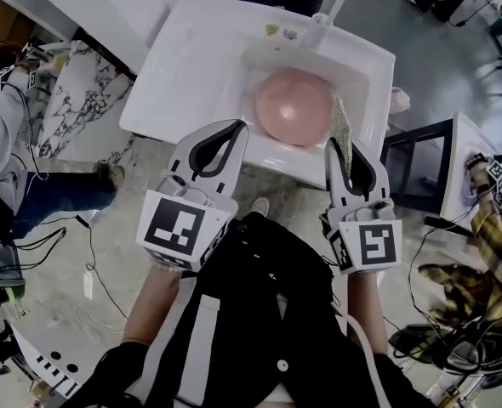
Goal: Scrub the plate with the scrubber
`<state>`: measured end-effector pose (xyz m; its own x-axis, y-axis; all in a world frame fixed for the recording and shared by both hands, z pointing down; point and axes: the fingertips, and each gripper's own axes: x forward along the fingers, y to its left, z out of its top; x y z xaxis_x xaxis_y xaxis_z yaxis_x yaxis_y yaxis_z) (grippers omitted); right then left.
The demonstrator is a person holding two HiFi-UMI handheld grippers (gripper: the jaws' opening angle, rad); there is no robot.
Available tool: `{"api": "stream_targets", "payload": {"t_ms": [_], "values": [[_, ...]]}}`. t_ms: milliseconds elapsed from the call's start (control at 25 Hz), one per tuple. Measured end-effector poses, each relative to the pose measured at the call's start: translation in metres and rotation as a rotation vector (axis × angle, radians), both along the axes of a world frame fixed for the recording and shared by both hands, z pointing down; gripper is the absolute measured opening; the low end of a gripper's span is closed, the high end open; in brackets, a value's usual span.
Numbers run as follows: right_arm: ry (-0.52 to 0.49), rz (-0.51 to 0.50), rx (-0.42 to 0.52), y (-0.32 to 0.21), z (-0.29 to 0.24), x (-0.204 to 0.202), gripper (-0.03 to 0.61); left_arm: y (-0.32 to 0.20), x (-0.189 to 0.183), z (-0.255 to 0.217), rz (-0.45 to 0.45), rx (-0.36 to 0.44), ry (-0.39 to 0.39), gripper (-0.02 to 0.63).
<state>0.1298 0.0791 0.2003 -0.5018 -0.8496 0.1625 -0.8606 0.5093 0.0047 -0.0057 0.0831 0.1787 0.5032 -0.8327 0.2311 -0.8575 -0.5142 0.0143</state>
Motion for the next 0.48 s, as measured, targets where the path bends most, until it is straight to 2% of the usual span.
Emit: {"api": "stream_targets", "payload": {"t_ms": [480], "values": [[-0.015, 0.018, -0.063, -0.017, 0.018, 0.014, 0.072, -0.026, 0.007, 0.013, -0.028, -0.080, 0.048, 0.000]]}}
